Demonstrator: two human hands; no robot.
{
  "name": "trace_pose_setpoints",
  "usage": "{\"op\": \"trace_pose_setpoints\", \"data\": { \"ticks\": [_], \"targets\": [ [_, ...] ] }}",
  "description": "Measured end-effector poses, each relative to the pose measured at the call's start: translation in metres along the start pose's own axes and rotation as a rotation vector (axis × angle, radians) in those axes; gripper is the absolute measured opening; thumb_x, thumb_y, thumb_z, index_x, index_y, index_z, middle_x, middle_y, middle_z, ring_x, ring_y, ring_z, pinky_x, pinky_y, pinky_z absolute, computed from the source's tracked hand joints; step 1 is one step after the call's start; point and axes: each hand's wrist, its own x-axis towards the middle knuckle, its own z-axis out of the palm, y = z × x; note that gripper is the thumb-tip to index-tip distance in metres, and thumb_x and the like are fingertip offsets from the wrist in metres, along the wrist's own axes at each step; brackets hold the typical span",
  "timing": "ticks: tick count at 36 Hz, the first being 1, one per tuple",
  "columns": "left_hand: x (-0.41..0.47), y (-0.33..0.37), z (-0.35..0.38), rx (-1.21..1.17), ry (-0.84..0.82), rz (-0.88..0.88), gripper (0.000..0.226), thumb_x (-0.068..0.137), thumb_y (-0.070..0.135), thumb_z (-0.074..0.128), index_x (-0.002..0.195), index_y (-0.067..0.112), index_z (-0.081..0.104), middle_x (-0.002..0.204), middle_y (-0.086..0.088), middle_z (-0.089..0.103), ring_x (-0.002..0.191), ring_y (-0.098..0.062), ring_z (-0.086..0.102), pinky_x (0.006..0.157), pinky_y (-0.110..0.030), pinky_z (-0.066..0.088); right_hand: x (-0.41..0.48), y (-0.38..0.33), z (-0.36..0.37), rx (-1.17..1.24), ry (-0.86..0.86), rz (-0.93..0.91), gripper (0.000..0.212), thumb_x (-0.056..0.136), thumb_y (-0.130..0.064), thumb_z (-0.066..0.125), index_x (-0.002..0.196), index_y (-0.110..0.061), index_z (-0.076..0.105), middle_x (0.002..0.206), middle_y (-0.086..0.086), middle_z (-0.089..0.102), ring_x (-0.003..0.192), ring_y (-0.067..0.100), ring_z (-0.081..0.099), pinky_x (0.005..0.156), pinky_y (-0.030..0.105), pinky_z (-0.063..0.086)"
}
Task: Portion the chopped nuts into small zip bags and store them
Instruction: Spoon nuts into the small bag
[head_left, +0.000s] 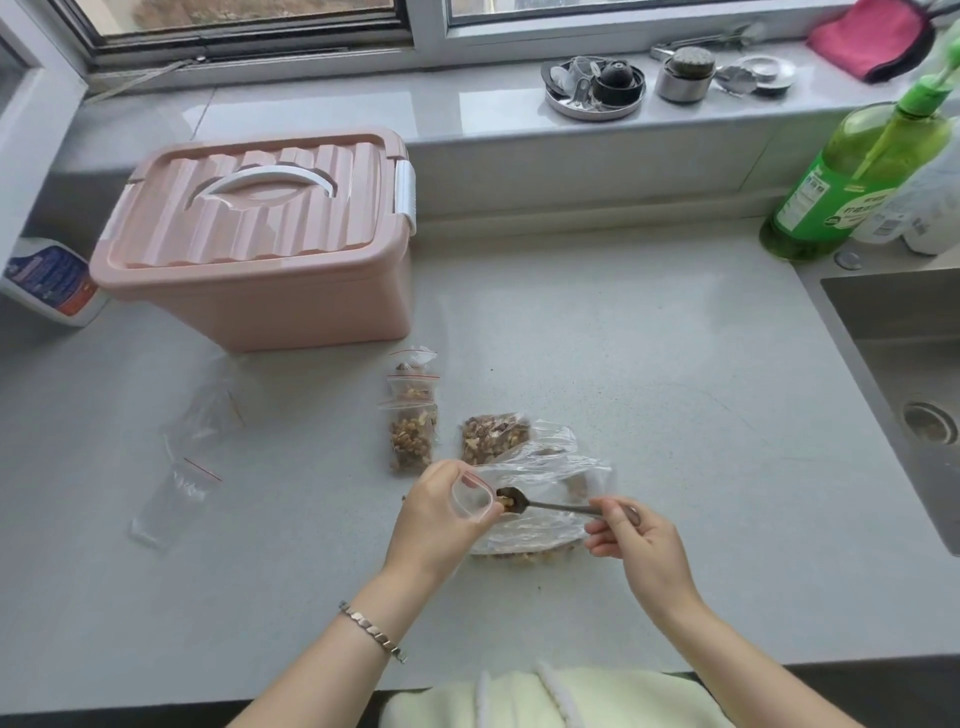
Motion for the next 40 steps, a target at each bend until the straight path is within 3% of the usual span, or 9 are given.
{"op": "trace_pose_setpoints", "data": {
  "ticks": [10, 14, 23, 26, 40],
  "targets": [
    [-0.007, -0.001, -0.001, -0.027, 0.052, 0.029, 0.026, 0.073, 0.019, 0.077, 0.09, 0.021, 0.056, 0.096, 0.019, 0.05, 0.096, 0.002, 0.046, 0.079, 0.008, 0.024, 0.0, -0.007, 0.002, 0.155, -0.015, 0.189, 0.021, 0.095, -0.005, 0.044, 0.082, -0.004, 0.061, 0.055, 0.01, 0.061, 0.04, 0.009, 0.058, 0.043, 0.016, 0.049],
    [-0.007, -0.002, 0.0, -0.023, 0.053, 0.031, 0.024, 0.072, 0.021, 0.078, 0.088, 0.02, 0.059, 0.098, 0.017, 0.053, 0.097, 0.001, 0.048, 0.078, 0.007, 0.026, 0.0, -0.017, -0.017, 0.145, 0.004, 0.17, 0.022, 0.095, -0.007, 0.044, 0.083, -0.001, 0.062, 0.054, 0.008, 0.062, 0.041, 0.01, 0.058, 0.043, 0.017, 0.049],
    [-0.008, -0.008, 0.006, 0.018, 0.047, 0.032, 0.037, 0.073, 0.026, 0.077, 0.104, 0.013, 0.061, 0.109, 0.012, 0.054, 0.105, -0.001, 0.047, 0.083, 0.008, 0.023, -0.002, -0.04, -0.047, 0.124, 0.034, 0.131, 0.023, 0.095, -0.009, 0.044, 0.082, -0.001, 0.062, 0.051, 0.007, 0.062, 0.04, 0.01, 0.056, 0.04, 0.016, 0.047],
    [-0.008, -0.008, 0.007, 0.022, 0.046, 0.027, 0.041, 0.074, 0.026, 0.076, 0.109, 0.014, 0.06, 0.111, 0.011, 0.053, 0.107, -0.001, 0.046, 0.087, 0.0, 0.025, -0.003, -0.048, -0.051, 0.13, 0.037, 0.122, 0.023, 0.095, -0.009, 0.044, 0.083, 0.0, 0.062, 0.05, 0.007, 0.061, 0.039, 0.01, 0.055, 0.039, 0.016, 0.046],
    [-0.007, -0.008, 0.012, 0.02, 0.072, 0.058, 0.032, 0.073, 0.027, 0.076, 0.098, 0.018, 0.059, 0.113, 0.008, 0.057, 0.11, -0.007, 0.05, 0.092, -0.011, 0.032, -0.016, -0.095, -0.044, 0.079, -0.018, 0.015, 0.025, 0.095, -0.011, 0.045, 0.078, -0.002, 0.062, 0.049, 0.005, 0.058, 0.038, 0.01, 0.05, 0.038, 0.016, 0.041]
  ]
}}
